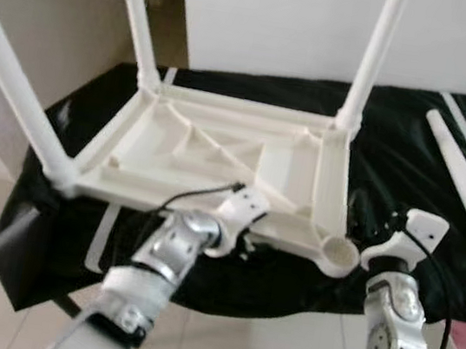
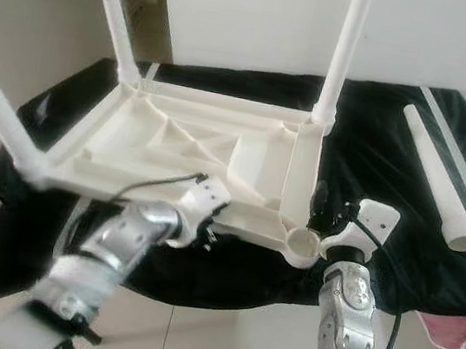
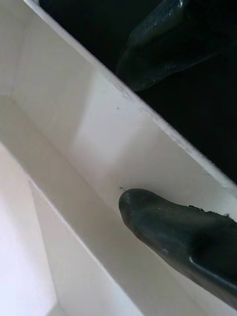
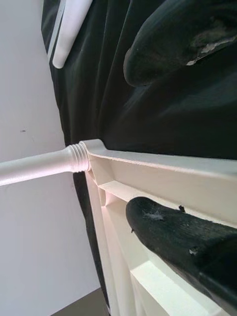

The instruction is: Building children table

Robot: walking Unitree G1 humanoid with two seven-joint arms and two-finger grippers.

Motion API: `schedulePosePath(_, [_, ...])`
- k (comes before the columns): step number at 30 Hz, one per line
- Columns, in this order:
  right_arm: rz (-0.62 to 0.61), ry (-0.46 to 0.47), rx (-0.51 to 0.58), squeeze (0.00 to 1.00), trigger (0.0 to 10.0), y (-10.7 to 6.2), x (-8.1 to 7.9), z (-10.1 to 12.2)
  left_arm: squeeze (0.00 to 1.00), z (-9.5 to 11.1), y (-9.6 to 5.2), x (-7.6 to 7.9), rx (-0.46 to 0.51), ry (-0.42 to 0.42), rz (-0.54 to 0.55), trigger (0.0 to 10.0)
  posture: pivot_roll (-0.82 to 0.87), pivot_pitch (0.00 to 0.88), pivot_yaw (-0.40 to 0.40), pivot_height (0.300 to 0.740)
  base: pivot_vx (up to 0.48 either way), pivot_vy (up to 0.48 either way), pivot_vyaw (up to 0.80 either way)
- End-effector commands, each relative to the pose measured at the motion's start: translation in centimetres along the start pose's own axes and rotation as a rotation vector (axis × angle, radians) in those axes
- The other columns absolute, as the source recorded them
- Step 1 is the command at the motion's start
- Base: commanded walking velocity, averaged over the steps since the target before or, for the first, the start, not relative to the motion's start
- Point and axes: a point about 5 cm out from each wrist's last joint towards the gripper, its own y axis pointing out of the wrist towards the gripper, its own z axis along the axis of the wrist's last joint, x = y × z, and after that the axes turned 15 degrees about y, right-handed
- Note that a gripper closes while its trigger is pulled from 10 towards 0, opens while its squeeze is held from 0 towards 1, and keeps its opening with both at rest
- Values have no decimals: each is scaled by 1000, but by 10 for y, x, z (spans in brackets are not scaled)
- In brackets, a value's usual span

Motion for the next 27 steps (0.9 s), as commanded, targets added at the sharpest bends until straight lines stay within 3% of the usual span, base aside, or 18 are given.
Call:
schedulePosePath(1, [-3,8,2,0,10000,-1,-1,-1,0,-21,4,15,-87,-58,-67,10000,-109,23,84,740,0,0,0])
schedulePosePath(5, [-3,12,0,0,10000,-1,-3,-3,0,-18,-3,27,-76,-2,-125,10000,-101,24,85,740,0,0,0])
schedulePosePath(11, [-5,13,1,0,10000,-1,-3,-3,0,-13,-8,30,-23,72,-150,10000,-98,26,86,740,0,0,0])
schedulePosePath(12, [-5,6,7,0,10000,0,-3,-3,0,-3,-9,29,48,107,-127,10000,-98,27,85,740,0,0,0])
schedulePosePath(13, [-5,6,7,0,10000,0,-3,-3,0,-3,-9,29,48,107,-127,10000,-98,27,85,740,0,0,0])
schedulePosePath(17, [-21,-9,36,0,10000,5,-3,3,0,36,-16,22,297,178,-31,10000,-103,32,81,740,0,0,0])
schedulePosePath(22, [-42,-9,55,0,10000,7,0,7,0,49,-20,22,380,181,-10,10000,-108,36,77,740,0,0,0])
schedulePosePath(24, [-53,-11,64,0,10000,7,3,9,0,54,-22,25,419,242,-2,10000,-108,36,74,740,0,0,0])
schedulePosePath(27, [-56,-12,67,0,10000,8,5,11,0,51,-18,27,385,266,-5,10000,-109,41,70,740,0,0,0])
